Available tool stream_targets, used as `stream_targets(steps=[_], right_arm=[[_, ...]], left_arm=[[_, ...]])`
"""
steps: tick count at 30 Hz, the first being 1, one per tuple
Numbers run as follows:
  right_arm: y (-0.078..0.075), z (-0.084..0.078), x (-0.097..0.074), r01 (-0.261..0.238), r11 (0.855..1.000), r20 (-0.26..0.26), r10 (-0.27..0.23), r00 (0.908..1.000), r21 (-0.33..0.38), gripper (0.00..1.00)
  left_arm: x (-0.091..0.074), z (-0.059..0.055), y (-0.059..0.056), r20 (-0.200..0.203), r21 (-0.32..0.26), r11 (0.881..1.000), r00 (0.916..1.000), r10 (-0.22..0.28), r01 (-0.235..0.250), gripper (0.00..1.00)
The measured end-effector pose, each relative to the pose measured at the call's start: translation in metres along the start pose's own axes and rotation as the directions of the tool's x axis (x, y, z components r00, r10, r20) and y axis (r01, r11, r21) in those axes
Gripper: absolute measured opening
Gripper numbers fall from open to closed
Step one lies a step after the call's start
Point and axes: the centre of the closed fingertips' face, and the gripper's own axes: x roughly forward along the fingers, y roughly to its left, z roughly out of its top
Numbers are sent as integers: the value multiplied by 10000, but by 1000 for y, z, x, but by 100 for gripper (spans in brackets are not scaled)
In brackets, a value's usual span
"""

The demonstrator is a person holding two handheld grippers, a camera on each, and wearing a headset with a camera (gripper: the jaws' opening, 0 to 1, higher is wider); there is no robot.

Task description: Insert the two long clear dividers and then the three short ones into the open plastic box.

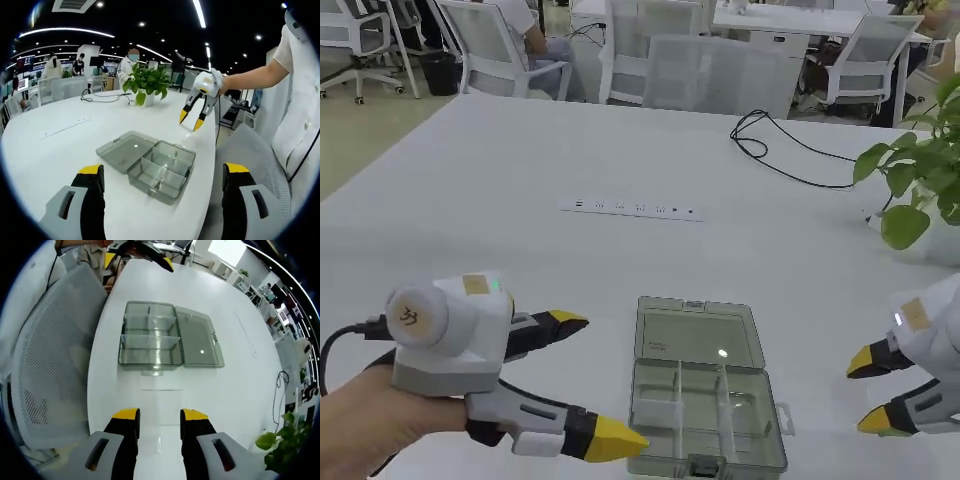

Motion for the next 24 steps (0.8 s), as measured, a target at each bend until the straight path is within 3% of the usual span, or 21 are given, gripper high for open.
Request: stream_targets(steps=[10, 17, 18, 19, 22, 24], right_arm=[[-1, 16, -17, 474, 9989, 193, -472, 9987, -69, 33], [-7, 30, -29, 870, 9961, 416, -863, 9954, -155, 33], [-8, 31, -29, 911, 9957, 445, -904, 9949, -160, 33], [-8, 33, -30, 948, 9953, 477, -939, 9944, -181, 33], [-10, 42, -36, 1121, 9932, 595, -1101, 9921, -312, 33], [-11, 47, -39, 1174, 9924, 663, -1147, 9912, -381, 33]], left_arm=[[13, 26, -2, 455, -424, 9991, 9990, -7, 26, 97], [27, 50, -5, 808, -1316, 9910, 9966, -144, 250, 90], [29, 51, -6, 749, -1517, 9880, 9970, -170, 283, 88], [32, 52, -10, 622, -2069, 9773, 9976, -320, 443, 86], [38, 64, -14, 1015, -2416, 9684, 9941, -378, 615, 79], [43, 67, -20, 962, -3322, 9392, 9937, -572, 863, 75]])
